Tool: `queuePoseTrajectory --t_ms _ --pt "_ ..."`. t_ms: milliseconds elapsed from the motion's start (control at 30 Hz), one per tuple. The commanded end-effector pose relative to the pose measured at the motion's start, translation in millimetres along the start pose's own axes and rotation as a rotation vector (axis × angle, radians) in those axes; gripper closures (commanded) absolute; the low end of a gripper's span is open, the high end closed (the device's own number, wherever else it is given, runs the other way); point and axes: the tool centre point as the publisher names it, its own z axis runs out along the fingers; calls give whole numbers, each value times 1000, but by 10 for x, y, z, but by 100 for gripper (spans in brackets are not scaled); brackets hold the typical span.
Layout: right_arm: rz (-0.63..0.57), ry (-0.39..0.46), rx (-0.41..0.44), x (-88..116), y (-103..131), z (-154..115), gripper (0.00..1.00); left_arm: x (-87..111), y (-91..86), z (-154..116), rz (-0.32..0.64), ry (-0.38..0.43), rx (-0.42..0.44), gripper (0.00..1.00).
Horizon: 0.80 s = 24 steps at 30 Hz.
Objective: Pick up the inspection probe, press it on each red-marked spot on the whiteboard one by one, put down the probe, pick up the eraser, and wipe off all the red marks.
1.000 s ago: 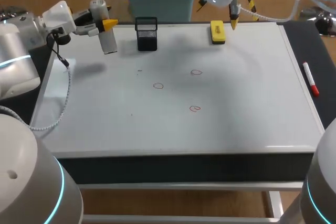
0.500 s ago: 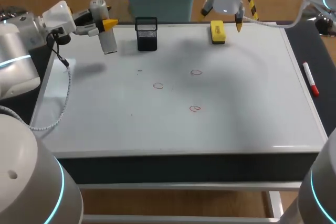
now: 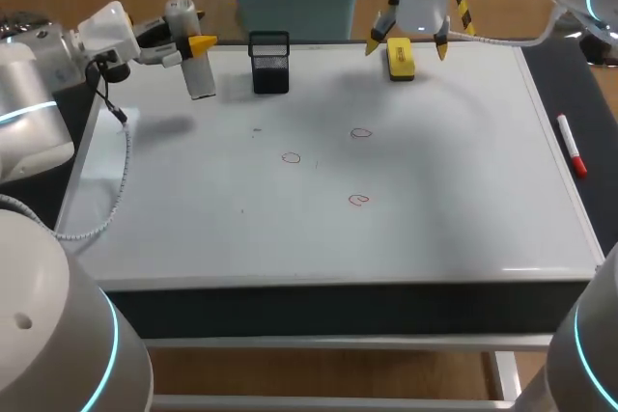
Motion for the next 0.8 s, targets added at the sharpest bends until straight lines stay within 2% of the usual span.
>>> queuePoseTrajectory --t_ms 33,433,800 --pt "-11 11 -22 -70 -107 45 0 2 -4 5 1 -2 1 100" --pt "-100 33 -4 -137 -178 123 0 2 -4 5 1 -2 1 100" --pt "-63 44 -25 -34 -243 166 0 2 -4 5 1 -2 1 100"
